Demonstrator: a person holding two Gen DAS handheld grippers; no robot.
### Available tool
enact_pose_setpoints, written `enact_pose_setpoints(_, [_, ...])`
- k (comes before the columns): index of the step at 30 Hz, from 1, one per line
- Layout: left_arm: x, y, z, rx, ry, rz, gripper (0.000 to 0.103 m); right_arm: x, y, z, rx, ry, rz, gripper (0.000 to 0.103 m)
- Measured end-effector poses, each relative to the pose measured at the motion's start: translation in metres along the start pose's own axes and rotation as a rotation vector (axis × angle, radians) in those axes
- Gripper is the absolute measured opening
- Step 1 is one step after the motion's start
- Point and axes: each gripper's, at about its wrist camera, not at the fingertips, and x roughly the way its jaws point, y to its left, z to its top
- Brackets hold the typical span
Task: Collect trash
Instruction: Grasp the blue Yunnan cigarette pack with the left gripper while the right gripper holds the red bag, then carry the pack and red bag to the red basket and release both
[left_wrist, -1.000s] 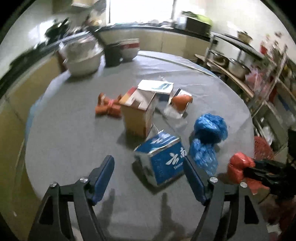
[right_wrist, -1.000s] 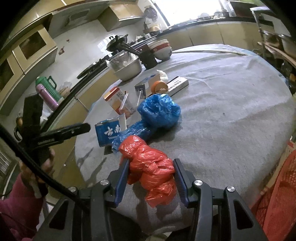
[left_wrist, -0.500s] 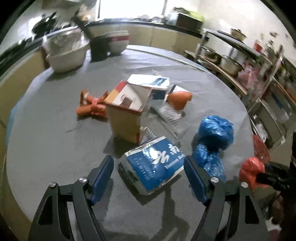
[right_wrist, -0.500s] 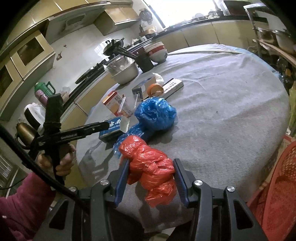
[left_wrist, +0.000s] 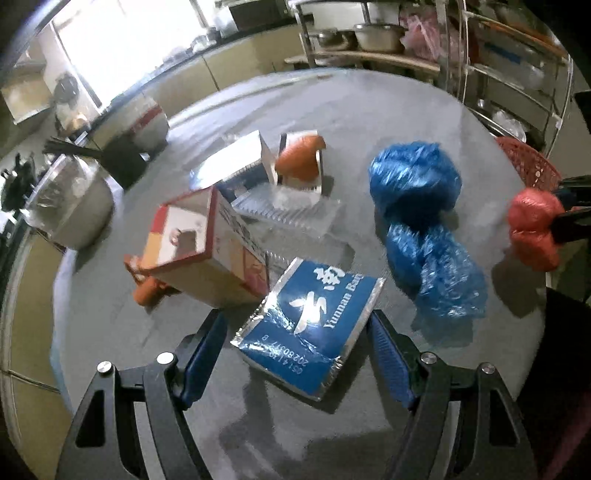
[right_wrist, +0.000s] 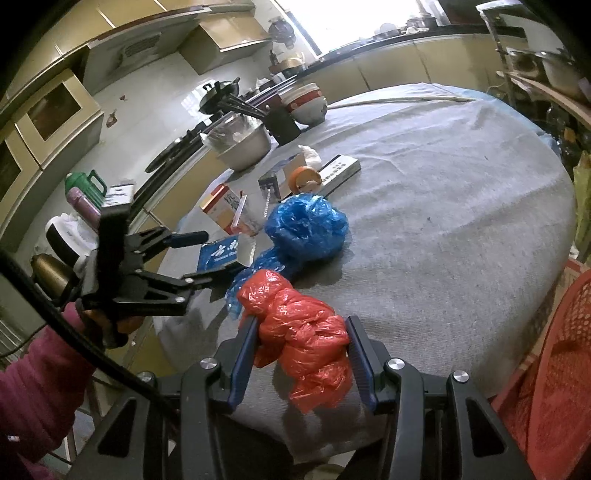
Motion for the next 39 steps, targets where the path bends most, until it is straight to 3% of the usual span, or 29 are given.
enact_pose_setpoints(3, [0.006, 0.011, -0.003, -0.054, 0.001, -0.017, 0.077, -0.003, 0.001, 0.000, -0.005, -0.007, -0.004, 0.050])
enact_pose_setpoints(4, [0.006, 0.016, -0.005, -0.083, -0.006, -0.030, 0.070, -0.004, 0.001, 0.000, -0.005, -0.010, -0.006, 0.050])
enact_pose_setpoints(13, [-0.010, 0.016, -0.020, -0.218, -0.058, -0.060, 0.065, -0.015, -0.001, -0.001, -0.016, -0.037, -0.025, 0.050])
enact_pose_setpoints(21, [-0.066, -0.014, -0.016, -0.255, -0.213, -0.101, 0.065, -0.057, -0.030, 0.001, 0.031, -0.134, -0.077, 0.050])
enact_pose_setpoints(28, [-0.094, -0.088, 0.038, -0.162, -0.299, -0.267, 0.065, -0.108, -0.079, -0.011, 0.107, -0.205, -0.205, 0.050])
enact_pose_setpoints(32, [-0.076, -0.144, 0.081, -0.095, -0.256, -0.392, 0.065, -0.139, -0.117, -0.026, 0.189, -0.235, -0.287, 0.050])
enact_pose_setpoints(39, [-0.034, -0.234, 0.131, -0.005, -0.151, -0.489, 0.065, -0.194, -0.185, -0.066, 0.390, -0.285, -0.387, 0.051])
